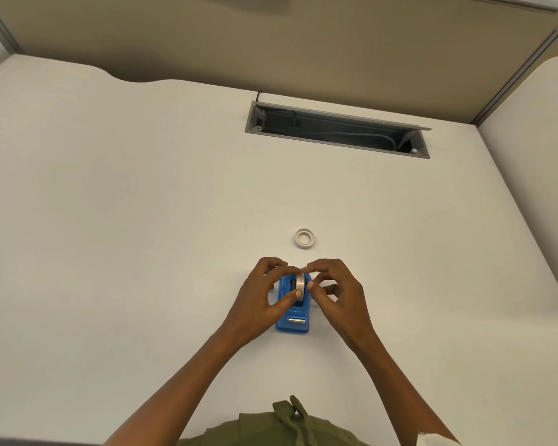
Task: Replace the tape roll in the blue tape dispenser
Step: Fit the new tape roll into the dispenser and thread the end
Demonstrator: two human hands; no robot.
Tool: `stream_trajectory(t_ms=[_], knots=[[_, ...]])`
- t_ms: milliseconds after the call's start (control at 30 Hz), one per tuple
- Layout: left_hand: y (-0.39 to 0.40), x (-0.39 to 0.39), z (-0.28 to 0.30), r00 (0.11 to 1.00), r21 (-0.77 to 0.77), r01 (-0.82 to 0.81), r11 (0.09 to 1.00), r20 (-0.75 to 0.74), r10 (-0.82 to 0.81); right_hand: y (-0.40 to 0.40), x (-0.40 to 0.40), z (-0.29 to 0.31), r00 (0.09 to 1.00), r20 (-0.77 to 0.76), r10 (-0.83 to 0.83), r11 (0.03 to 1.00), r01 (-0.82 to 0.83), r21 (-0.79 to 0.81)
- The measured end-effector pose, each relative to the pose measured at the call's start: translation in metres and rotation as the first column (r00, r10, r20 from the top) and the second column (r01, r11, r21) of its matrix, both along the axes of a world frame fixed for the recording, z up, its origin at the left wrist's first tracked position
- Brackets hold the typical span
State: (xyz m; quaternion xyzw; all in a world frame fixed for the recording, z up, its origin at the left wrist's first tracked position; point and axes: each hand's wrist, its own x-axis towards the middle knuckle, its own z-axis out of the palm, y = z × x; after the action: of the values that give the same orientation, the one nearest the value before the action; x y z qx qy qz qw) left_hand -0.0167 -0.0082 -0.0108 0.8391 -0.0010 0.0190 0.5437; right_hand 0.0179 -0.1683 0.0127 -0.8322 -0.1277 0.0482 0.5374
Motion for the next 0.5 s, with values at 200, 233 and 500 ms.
stream_trajectory(t_ms=[200, 233, 500], knots=[[0.0011, 0.0012, -0.0036, 1.0, 0.018, 0.002, 1.0, 0.006, -0.003, -0.0024, -0.0021, 0.0007, 0.998, -0.001, 0.062, 0.998, -0.062, -0.006], [0.0007, 0.0008, -0.0036, 1.0, 0.019, 0.002, 1.0, 0.004, -0.002, -0.0023, -0.0014, 0.0008, 0.998, -0.01, 0.061, 0.998, -0.061, -0.003], [-0.0009, -0.0004, -0.0048, 1.0, 0.017, -0.006, 1.0, -0.01, 0.006, -0.0014, 0.0024, 0.001, 0.997, -0.044, 0.065, 0.998, -0.065, 0.008]])
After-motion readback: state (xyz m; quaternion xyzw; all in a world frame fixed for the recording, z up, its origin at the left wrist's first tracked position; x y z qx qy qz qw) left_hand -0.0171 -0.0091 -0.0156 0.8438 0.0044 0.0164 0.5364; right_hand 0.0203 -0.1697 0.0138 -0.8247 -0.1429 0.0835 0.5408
